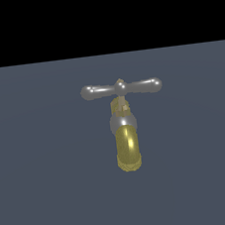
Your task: Turn on the faucet by rotating a designated handle.
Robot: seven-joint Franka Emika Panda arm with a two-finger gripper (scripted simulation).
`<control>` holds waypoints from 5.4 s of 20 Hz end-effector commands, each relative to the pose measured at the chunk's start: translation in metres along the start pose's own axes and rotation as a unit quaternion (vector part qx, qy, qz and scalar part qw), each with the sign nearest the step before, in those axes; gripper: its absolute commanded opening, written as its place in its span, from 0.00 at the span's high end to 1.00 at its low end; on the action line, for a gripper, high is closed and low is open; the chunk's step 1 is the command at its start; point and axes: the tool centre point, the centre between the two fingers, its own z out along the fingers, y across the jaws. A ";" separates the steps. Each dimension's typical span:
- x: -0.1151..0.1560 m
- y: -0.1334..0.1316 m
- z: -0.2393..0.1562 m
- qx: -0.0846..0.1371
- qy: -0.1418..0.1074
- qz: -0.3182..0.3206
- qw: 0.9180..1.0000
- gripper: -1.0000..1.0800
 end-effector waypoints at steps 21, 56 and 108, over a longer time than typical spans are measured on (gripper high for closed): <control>0.021 0.069 0.098 -0.007 0.003 -0.261 0.965 1.00; 0.109 0.129 0.229 -0.016 0.007 -0.586 0.810 1.00; 0.188 0.165 0.242 -0.011 0.007 -0.609 0.793 1.00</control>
